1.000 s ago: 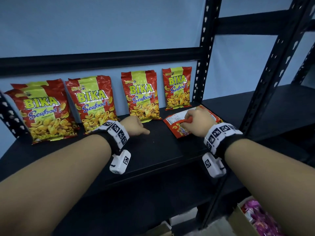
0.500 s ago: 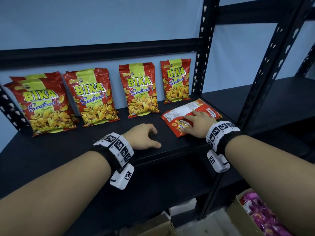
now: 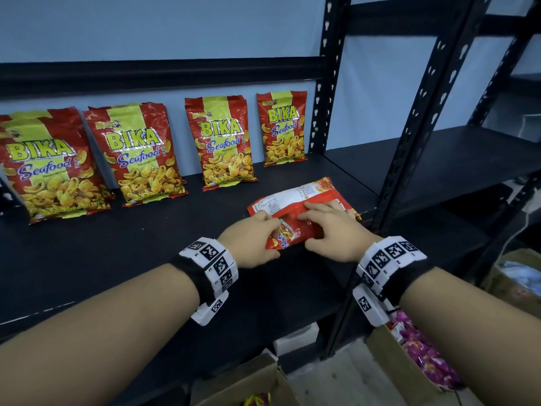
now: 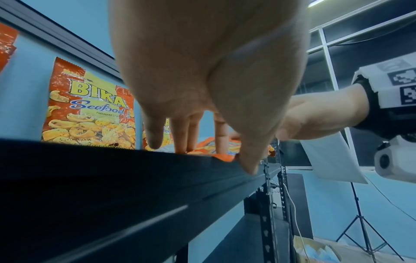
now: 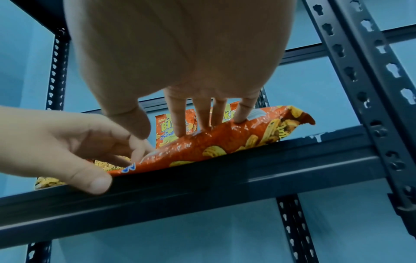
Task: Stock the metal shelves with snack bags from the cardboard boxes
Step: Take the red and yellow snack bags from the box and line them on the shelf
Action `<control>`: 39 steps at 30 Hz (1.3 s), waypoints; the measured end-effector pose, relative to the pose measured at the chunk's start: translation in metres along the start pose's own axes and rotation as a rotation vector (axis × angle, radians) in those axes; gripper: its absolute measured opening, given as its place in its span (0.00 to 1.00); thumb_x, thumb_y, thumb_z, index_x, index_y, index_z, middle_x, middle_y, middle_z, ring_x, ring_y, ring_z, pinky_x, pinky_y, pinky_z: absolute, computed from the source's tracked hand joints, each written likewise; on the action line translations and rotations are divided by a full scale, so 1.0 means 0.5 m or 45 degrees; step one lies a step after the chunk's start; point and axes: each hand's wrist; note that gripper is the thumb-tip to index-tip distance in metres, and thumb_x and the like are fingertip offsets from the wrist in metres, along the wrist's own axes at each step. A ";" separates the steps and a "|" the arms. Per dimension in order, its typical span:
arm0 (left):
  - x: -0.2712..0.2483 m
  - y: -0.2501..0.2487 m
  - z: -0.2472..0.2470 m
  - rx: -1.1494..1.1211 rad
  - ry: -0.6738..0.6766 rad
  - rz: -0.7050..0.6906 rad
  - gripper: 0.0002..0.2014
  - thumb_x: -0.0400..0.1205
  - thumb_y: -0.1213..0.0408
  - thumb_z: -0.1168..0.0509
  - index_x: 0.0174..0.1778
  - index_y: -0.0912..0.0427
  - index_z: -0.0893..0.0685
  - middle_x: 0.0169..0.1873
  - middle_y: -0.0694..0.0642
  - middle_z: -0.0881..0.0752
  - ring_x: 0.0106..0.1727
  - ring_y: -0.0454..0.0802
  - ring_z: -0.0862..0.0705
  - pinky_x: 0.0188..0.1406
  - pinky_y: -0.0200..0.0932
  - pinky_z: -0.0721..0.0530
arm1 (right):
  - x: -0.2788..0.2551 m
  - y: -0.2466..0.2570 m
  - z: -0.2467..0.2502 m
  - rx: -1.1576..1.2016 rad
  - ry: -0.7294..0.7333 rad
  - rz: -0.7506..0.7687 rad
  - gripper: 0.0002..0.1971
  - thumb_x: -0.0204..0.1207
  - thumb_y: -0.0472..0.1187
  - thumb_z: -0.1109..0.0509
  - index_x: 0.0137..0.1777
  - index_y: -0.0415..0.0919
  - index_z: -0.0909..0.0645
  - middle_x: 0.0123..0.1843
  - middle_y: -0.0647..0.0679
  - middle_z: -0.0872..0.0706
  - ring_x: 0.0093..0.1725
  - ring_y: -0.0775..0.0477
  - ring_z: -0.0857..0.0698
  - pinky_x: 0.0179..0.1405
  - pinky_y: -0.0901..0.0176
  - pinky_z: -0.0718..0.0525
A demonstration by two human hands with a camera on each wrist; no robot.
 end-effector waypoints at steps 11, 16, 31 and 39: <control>-0.084 0.031 0.086 -0.315 -0.465 0.006 0.04 0.90 0.51 0.37 0.53 0.45 0.24 0.35 0.46 0.15 0.33 0.45 0.18 0.29 0.47 0.23 | 0.000 -0.030 0.010 0.068 -0.461 -0.061 0.21 0.80 0.52 0.24 0.72 0.55 0.22 0.67 0.57 0.19 0.68 0.49 0.27 0.71 0.44 0.28; -0.127 0.070 0.143 -0.446 -0.688 0.065 0.03 0.90 0.52 0.37 0.54 0.45 0.24 0.34 0.47 0.13 0.34 0.46 0.14 0.35 0.50 0.15 | 0.026 0.005 0.063 0.416 -0.537 0.027 0.16 0.76 0.54 0.20 0.60 0.53 0.14 0.52 0.59 0.13 0.54 0.55 0.16 0.55 0.57 0.17; -0.207 0.212 0.076 -1.339 -0.611 0.838 0.14 0.82 0.64 0.23 0.58 0.64 0.17 0.44 0.59 0.06 0.47 0.53 0.06 0.52 0.53 0.07 | 0.164 0.138 -0.003 0.840 -0.498 -0.205 0.25 0.73 0.57 0.17 0.65 0.50 0.20 0.60 0.53 0.14 0.61 0.49 0.15 0.56 0.56 0.20; -0.228 0.275 0.108 -0.708 -0.484 0.959 0.18 0.80 0.58 0.23 0.60 0.56 0.22 0.46 0.54 0.10 0.46 0.49 0.11 0.44 0.46 0.15 | 0.162 0.126 -0.026 0.439 0.326 0.185 0.57 0.56 0.74 0.18 0.86 0.63 0.36 0.91 0.51 0.48 0.89 0.42 0.43 0.86 0.39 0.38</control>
Point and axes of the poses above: each hand's wrist, its own x-axis towards the middle knuckle, its own z-axis out of the back of the hand, y = z × x
